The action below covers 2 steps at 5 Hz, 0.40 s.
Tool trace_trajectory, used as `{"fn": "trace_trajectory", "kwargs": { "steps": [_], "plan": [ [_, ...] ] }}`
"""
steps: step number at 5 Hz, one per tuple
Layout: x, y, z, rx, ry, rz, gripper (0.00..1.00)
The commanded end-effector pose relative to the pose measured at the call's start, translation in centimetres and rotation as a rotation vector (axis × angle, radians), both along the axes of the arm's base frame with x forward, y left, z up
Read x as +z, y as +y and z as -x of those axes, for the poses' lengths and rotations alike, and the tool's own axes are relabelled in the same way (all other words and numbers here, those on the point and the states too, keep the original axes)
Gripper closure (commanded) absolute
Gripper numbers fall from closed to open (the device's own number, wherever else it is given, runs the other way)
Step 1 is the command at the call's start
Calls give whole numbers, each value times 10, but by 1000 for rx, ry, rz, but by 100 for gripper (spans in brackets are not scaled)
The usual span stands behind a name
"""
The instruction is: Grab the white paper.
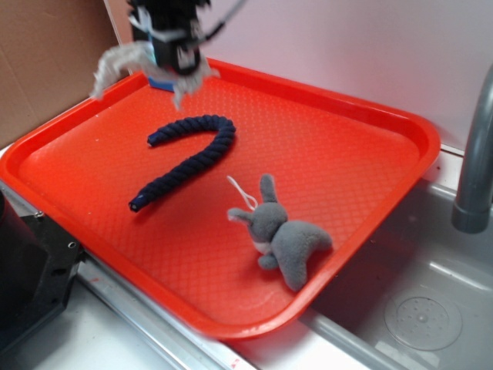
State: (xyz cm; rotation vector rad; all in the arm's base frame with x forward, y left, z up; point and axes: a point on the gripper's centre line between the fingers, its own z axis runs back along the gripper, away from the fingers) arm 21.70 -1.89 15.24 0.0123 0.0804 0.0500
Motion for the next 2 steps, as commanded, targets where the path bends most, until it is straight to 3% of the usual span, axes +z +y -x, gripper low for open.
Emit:
{"fn": "trace_trajectory", "kwargs": {
  "steps": [1, 2],
  "plan": [
    [48, 4, 22, 205, -155, -25, 100],
    [48, 4, 21, 167, -157, -22, 100]
  ]
}}
